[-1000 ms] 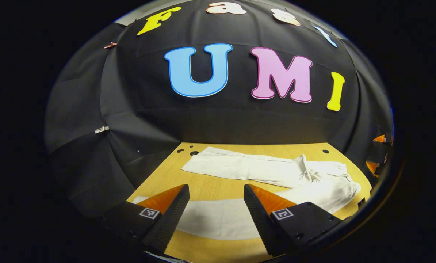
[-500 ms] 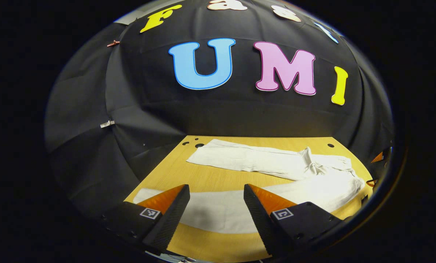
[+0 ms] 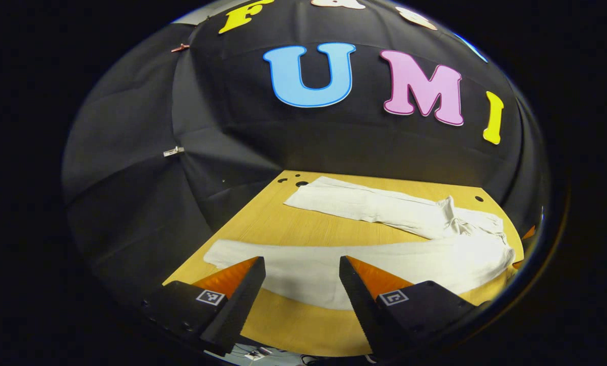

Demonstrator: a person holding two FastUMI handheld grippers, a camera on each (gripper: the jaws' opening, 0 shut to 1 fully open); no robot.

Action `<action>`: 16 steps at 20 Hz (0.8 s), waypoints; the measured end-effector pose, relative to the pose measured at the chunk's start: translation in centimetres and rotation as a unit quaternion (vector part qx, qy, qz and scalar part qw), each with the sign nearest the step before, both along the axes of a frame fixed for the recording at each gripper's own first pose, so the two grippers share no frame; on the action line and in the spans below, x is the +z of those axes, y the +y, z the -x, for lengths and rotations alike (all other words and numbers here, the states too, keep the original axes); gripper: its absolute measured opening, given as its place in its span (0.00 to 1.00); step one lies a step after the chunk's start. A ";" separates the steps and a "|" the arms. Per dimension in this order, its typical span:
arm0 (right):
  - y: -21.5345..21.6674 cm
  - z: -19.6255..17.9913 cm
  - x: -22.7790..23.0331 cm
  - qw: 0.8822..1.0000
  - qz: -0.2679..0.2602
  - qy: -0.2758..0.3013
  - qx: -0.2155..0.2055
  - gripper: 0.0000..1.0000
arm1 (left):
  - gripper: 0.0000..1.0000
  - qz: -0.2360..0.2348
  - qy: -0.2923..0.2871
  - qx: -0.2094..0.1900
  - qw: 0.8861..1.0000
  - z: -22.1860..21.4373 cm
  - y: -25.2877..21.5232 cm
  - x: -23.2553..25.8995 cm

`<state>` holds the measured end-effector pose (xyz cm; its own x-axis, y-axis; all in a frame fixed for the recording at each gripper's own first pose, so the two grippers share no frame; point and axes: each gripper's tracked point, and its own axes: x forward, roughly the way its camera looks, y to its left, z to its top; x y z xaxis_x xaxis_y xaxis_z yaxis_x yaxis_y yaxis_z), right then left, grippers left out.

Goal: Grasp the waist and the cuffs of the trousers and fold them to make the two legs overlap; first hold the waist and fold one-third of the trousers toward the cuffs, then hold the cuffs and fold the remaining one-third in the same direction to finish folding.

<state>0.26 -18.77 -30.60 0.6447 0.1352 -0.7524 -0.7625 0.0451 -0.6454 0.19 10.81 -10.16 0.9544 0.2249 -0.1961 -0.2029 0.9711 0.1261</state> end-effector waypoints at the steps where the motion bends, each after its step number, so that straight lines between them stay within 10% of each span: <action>1: 0.2 0.1 -0.6 1.000 0.008 0.002 0.011 0.97 | 0.94 0.000 -0.001 0.005 1.000 0.0 0.3 0.1; 11: 0.6 -5.5 -3.1 0.997 0.062 -0.034 0.034 0.89 | 0.94 -0.012 0.035 0.061 0.997 1.7 5.1 -3.0; 16: 0.2 -5.5 -4.3 0.997 0.070 0.010 0.000 0.45 | 0.94 -0.001 0.043 0.084 0.996 3.1 6.8 -4.1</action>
<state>5.78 -18.56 -34.89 0.6295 0.0277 -0.7765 -0.7752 -0.0452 -0.6301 -2.90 17.60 -14.28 0.8830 0.3809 -0.2742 -0.3516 0.9239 0.1512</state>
